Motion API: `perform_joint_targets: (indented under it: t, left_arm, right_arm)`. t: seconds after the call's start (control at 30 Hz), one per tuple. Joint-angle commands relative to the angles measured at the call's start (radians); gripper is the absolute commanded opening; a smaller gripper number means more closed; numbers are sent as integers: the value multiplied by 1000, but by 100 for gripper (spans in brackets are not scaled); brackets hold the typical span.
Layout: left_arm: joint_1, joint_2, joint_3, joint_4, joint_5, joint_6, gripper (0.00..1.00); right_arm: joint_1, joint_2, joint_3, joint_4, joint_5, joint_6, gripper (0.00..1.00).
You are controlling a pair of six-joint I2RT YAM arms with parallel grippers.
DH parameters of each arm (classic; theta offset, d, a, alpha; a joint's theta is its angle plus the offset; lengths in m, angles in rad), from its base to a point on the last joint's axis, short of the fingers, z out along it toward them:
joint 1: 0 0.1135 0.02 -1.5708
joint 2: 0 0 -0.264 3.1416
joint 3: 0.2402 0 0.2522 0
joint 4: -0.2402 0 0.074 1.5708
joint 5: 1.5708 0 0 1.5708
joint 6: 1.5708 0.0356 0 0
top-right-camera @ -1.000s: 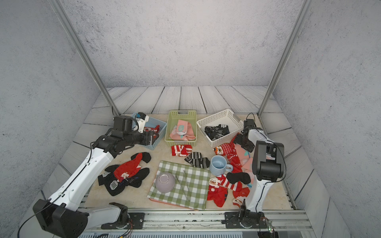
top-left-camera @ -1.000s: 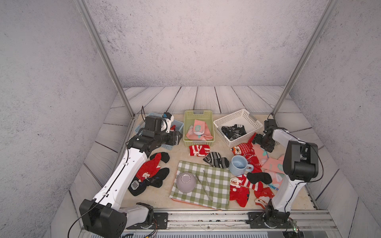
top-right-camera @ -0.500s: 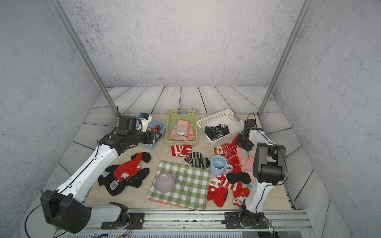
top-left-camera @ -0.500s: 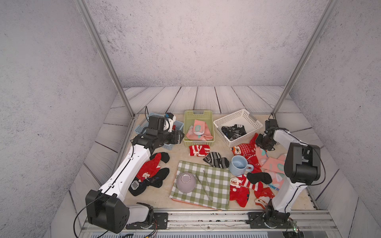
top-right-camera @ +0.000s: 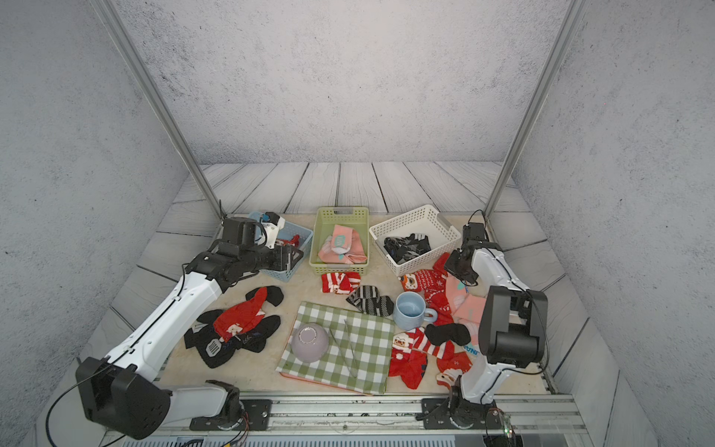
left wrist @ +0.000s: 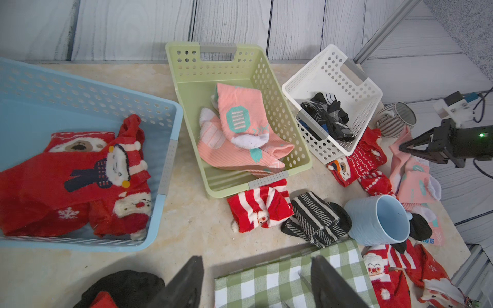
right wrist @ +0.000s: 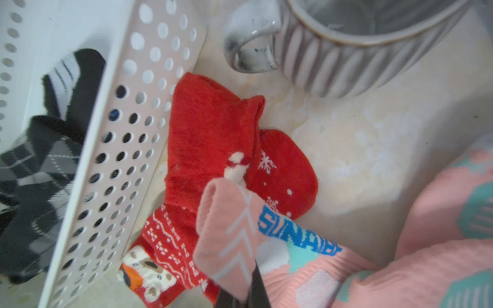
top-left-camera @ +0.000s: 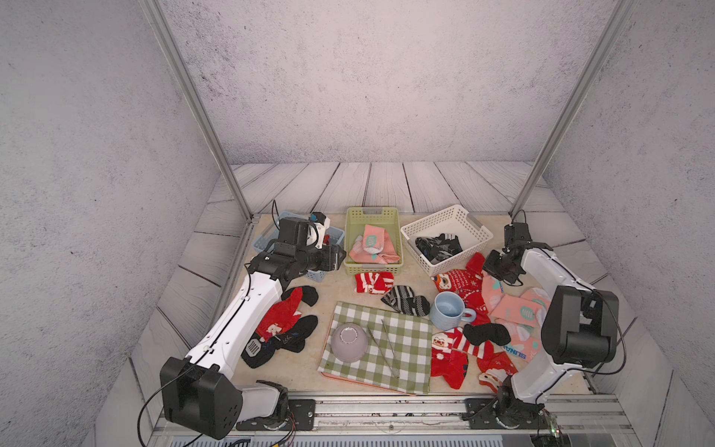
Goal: Sort the socks into the basket by color
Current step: Pick up the sock from the center of the board.
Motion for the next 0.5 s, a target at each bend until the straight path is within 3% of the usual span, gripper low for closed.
perform_joint_targets:
  t: [0.0,0.47]
  left_arm:
    - [7,-32,-17,2,3,1,67]
    - [7,-33,-20,-1,-5,6,68]
  right_arm:
    - [1,-106,-2,-40,-10,20,0]
    - [30,-382,36,-136,-22,54,0]
